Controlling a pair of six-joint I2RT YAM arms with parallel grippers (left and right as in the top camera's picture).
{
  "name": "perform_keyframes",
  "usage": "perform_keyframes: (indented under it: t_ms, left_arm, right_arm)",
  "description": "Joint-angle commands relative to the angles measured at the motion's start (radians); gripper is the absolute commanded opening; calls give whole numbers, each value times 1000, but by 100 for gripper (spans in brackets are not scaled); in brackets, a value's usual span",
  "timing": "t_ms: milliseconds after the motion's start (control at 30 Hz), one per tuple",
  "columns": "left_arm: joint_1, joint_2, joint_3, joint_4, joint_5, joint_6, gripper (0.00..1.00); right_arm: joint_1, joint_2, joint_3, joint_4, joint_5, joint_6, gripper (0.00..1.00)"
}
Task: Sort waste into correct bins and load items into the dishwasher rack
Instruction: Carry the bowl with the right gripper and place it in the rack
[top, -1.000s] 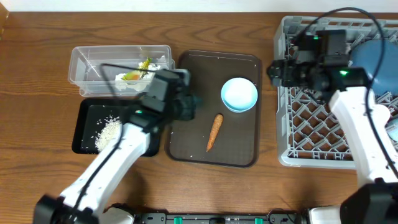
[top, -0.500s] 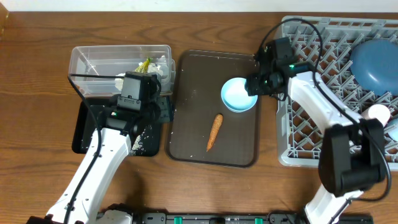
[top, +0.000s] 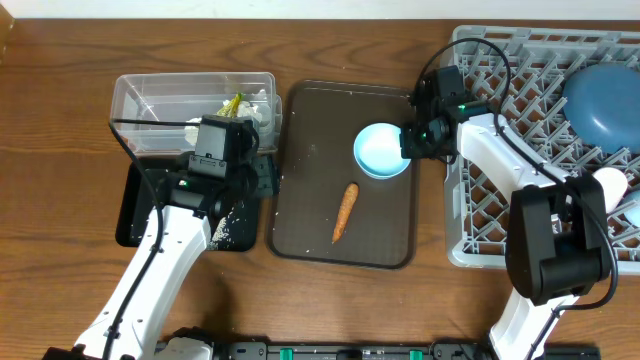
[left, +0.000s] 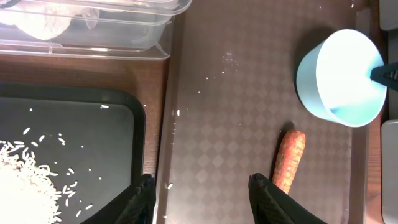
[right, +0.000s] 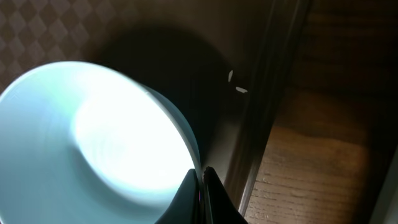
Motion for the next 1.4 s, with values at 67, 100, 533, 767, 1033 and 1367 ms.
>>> perform_keyframes:
  t_ms: [67,100,533,767,1033,1367]
  left_arm:
    - [3,-8,10,-2,-2,6,51]
    - [3,-8,10,-2,-2,6,51]
    - [3,-8,10,-2,-2,6,51]
    - [3,-8,10,-2,-3,6,51]
    - [3,-8,10,-2,-3,6,51]
    - [3,-8,10,-2,-3,6,50]
  right_arm:
    - [18,11,11,-2,3,4,1]
    - [18,11,11,-1,3,3,1]
    - [8,-166,182,-2,219,-167,1]
    - [4,-283,205,113,831,-339,1]
    - [-108,-261,204,296,1134,-590,1]
    - [-274,-154,203,265,1178,-611,1]
